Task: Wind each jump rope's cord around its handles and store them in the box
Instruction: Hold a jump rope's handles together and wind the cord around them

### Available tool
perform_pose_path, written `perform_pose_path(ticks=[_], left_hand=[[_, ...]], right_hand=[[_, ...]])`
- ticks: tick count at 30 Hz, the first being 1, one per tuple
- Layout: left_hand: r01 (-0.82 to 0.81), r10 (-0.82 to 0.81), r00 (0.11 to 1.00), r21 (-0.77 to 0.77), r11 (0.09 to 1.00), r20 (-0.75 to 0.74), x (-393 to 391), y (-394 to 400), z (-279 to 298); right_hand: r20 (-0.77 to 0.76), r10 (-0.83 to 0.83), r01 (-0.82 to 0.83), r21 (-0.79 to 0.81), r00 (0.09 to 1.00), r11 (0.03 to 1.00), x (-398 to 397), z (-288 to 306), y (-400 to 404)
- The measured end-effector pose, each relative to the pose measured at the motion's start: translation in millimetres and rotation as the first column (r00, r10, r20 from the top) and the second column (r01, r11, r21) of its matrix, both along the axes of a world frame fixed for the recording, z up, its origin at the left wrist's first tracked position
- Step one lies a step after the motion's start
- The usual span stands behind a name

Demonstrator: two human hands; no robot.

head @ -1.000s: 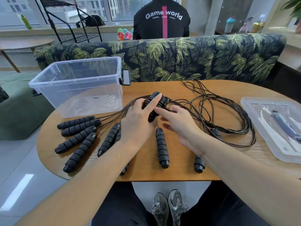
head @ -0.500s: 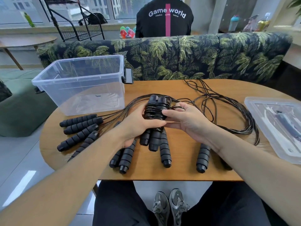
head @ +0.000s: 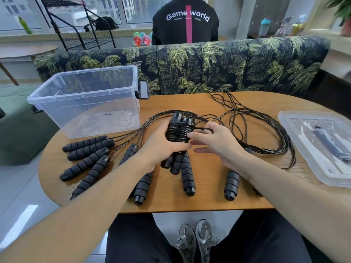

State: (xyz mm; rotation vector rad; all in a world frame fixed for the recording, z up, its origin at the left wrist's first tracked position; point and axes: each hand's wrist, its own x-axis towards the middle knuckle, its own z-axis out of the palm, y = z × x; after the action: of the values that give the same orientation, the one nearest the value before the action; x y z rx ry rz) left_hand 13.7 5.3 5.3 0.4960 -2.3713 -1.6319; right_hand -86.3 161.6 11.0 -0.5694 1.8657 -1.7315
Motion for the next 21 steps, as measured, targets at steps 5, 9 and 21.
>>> perform_pose_path(ticks=[5,9,21], left_hand=[[0.046,-0.095,0.991,0.418,0.908,0.098,-5,12,7],[0.09,-0.142,0.988,0.533,0.841,0.058,-11,23,11],[0.046,-0.095,0.994,0.563,0.825,0.058,-45,55,10]], right_hand=[[0.116,0.046,-0.038,-0.071,0.992,0.997,-9,9,12],[0.142,0.073,-0.062,-0.083,0.987,0.995,-14,14,23],[0.103,0.012,-0.018,0.055,0.995,0.998,-27,14,70]])
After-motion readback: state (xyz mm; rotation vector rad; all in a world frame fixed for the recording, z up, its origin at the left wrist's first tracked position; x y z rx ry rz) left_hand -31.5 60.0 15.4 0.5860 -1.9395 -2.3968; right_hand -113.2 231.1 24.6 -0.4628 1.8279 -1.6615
